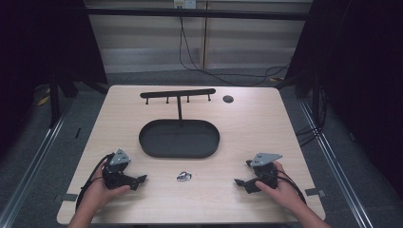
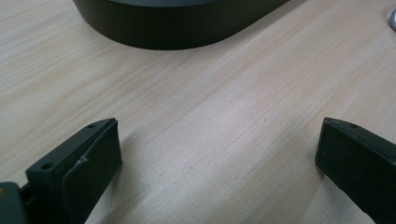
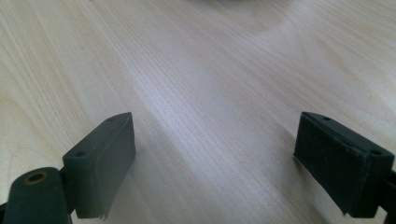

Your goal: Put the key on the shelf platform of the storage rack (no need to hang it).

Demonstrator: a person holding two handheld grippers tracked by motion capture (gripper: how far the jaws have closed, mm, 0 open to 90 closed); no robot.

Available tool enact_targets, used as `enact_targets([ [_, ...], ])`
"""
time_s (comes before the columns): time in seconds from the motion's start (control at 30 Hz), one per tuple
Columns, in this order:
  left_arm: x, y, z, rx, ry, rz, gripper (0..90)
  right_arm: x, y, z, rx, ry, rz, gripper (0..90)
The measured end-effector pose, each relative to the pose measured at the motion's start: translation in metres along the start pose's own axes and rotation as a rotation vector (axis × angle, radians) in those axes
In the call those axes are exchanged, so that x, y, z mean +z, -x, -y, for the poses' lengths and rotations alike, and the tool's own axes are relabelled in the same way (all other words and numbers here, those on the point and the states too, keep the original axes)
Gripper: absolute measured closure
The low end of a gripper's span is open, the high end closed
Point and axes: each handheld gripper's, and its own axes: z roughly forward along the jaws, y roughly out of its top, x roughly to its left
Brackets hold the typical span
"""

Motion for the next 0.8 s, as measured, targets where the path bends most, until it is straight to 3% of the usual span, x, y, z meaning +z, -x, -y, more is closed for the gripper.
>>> enact_targets([
  [0.1,0.000,0.001,0.000,-0.003,0.004,0.002,0.8,0.000,0.000,0.000,0.000,0.000,0.000,11.9],
  [0.13,-0.002,0.002,0.000,-0.003,0.004,-0.015,2.0,0.000,0.000,0.000,0.000,0.000,0.000,11.9],
  [0.23,-0.006,0.002,-0.002,-0.028,-0.014,-0.022,14.2,0.000,0.000,0.000,0.002,-0.001,-0.002,11.9],
  [0.3,-0.009,0.002,-0.005,-0.052,-0.041,-0.016,18.8,0.000,0.000,0.000,0.000,0.001,-0.001,11.9],
  [0.33,-0.012,0.004,-0.010,-0.058,-0.092,0.008,19.7,0.000,0.000,0.000,0.003,-0.002,-0.002,11.9],
  [0.4,-0.015,0.009,-0.015,-0.041,-0.119,0.025,21.9,0.000,0.000,0.000,0.002,0.000,0.000,11.9],
  [0.57,-0.022,0.028,-0.037,-0.005,-0.123,0.097,26.3,0.000,0.000,0.000,0.001,-0.001,0.001,11.9],
  [0.73,-0.018,0.053,-0.061,0.063,-0.168,0.167,27.4,0.000,0.000,0.000,0.003,0.000,0.003,11.8],
  [0.8,-0.014,0.061,-0.068,0.100,-0.189,0.176,27.9,0.000,-0.001,0.000,0.005,-0.001,0.003,11.9],
])
